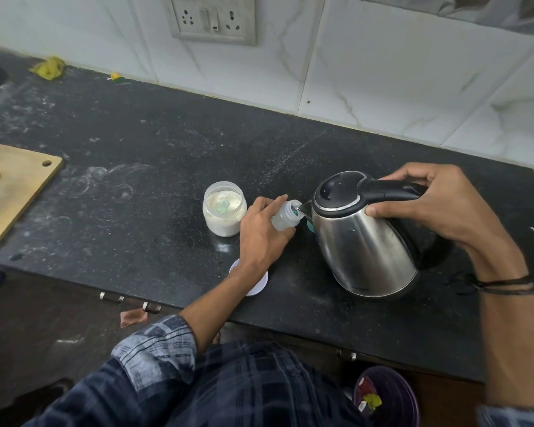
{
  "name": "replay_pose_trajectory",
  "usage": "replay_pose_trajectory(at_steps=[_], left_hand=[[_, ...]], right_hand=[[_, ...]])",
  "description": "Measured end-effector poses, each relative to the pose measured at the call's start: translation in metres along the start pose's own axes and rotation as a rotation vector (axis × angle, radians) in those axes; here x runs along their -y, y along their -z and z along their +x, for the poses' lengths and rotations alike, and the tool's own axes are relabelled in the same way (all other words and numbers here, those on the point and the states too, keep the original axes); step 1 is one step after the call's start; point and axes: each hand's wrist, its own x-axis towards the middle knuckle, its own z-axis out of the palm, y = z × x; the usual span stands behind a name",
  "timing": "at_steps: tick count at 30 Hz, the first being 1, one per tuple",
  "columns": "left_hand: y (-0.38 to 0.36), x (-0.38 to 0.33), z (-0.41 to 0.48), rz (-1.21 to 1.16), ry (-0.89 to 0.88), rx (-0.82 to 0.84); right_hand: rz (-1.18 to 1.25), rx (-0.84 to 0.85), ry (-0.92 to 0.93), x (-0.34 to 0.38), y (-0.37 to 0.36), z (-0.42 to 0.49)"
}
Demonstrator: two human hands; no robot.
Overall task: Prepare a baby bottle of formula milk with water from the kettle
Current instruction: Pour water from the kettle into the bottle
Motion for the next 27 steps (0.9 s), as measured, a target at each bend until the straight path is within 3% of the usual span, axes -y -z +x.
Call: replay_pose_trajectory(at_steps=[27], left_hand=[[0.0, -0.003, 0.004, -0.044, 0.05, 0.035]], right_hand=[[0.031, -0.008, 0.04, -0.012, 0.007, -0.004]])
